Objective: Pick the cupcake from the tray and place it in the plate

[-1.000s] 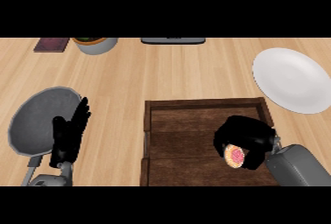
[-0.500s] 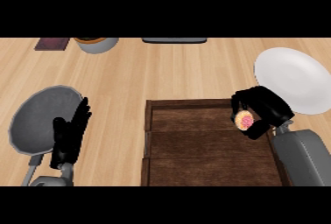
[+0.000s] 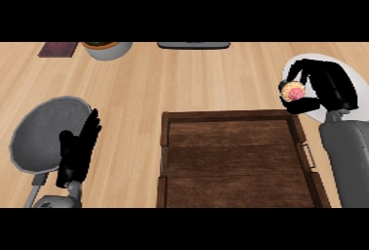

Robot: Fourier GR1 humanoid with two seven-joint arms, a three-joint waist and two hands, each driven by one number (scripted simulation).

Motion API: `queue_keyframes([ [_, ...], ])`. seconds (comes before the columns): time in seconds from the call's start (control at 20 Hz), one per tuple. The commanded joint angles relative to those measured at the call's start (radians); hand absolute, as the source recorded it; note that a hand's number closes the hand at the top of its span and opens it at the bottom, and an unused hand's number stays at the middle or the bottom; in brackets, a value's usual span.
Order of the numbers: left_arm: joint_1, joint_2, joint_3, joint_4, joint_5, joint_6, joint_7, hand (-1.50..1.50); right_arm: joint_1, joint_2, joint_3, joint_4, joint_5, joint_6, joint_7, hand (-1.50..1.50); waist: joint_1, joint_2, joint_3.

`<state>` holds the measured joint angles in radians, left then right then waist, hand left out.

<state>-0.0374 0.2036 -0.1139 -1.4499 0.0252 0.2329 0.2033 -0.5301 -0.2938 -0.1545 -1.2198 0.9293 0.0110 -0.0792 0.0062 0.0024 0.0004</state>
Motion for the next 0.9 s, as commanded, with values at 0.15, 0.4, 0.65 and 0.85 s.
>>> queue_keyframes([
  [0.15,-0.036,-0.022,0.014,0.061,-0.002,-0.018,-0.035,0.0,-0.093,-0.011,-0.091,0.018,0.019,-0.101,0.149,1.5,-0.005,-0.001,-0.001],
  [0.4,-0.029,-0.039,-0.007,0.03,-0.045,0.009,0.011,0.0,-0.161,-0.092,-0.184,0.234,-0.014,-0.176,0.094,1.5,0.005,0.002,0.0],
  [0.65,-0.04,-0.044,0.021,0.095,-0.041,-0.016,-0.063,0.0,-0.287,-0.178,-0.218,0.519,-0.018,-0.222,0.01,1.5,0.016,0.006,0.0],
  [0.85,-0.006,-0.076,-0.021,0.023,-0.071,0.011,-0.016,0.0,-0.287,-0.22,-0.243,0.681,-0.015,-0.299,-0.073,1.5,0.022,0.007,0.001],
])
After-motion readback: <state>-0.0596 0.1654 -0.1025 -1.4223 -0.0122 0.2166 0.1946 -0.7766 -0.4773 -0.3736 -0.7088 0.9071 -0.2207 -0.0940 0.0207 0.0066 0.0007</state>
